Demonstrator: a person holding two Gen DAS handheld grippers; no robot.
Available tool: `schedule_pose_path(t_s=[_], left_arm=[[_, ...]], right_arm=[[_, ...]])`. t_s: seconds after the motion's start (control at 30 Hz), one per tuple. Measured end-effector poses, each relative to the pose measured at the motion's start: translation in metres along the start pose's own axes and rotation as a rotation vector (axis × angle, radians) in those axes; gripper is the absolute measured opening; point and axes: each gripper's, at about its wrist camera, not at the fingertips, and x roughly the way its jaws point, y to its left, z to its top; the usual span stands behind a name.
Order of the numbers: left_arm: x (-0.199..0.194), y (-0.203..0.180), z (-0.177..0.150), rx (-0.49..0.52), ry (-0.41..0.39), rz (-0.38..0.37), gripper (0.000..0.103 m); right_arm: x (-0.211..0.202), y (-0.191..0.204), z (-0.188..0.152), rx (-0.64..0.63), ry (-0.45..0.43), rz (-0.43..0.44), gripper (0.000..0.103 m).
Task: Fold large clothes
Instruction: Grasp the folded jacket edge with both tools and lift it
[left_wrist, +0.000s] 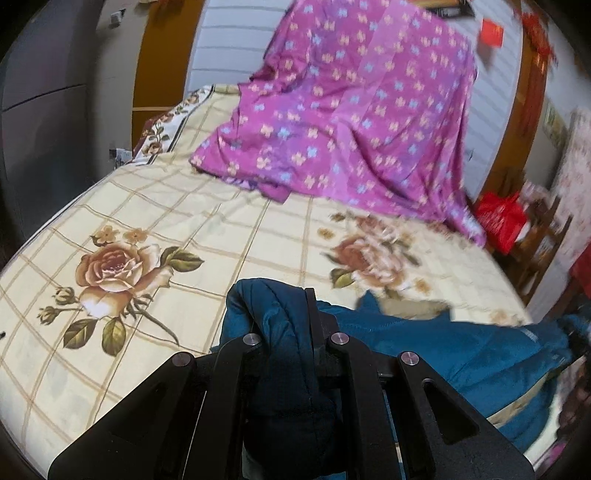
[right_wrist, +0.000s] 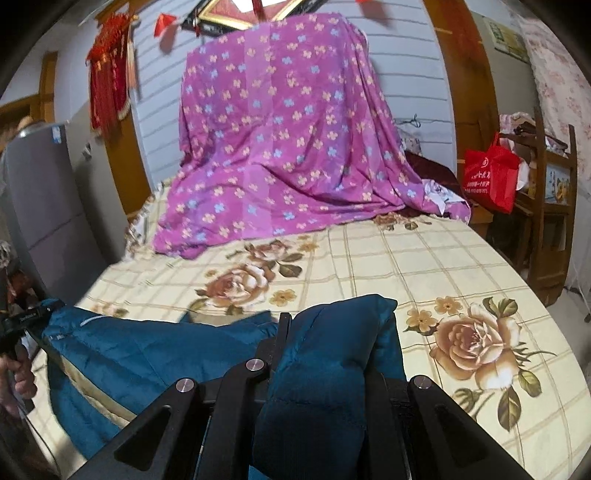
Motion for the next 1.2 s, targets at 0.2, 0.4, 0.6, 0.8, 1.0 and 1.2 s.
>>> schedule_pose_path(t_s=[0.2, 0.4, 0.6, 0.8, 1.0, 1.2], left_arm=[[0.066, -0.004, -0.011, 0.054, 0.084, 0.065, 0.007], [0.11, 0.002, -0.02, 0.017, 0.159, 0.05, 0.008], [0.136, 0.01, -0.028, -0.05, 0.219, 0.004, 0.01], [0.15, 0.006, -0.032, -0.05, 0.265, -0.003, 0.011], [0.152, 0.016, -0.032, -0.094, 0.285, -0.045, 0.011], [0.147, 0.028, -0.014, -0.166, 0.363, -0.089, 0.022]], right_arm=[[0.056, -0.016, -0.007, 0.057, 0.068, -0.017, 0.01], [0.105, -0.031, -0.016, 0.077, 0.151, -0.037, 0.01], [0.143, -0.047, -0.037, 0.14, 0.224, -0.003, 0.01], [0.162, -0.059, -0.052, 0.206, 0.264, 0.047, 0.012], [0.162, -0.064, -0.057, 0.253, 0.269, 0.076, 0.016], [0.161, -0.076, -0.052, 0.37, 0.346, 0.128, 0.026]])
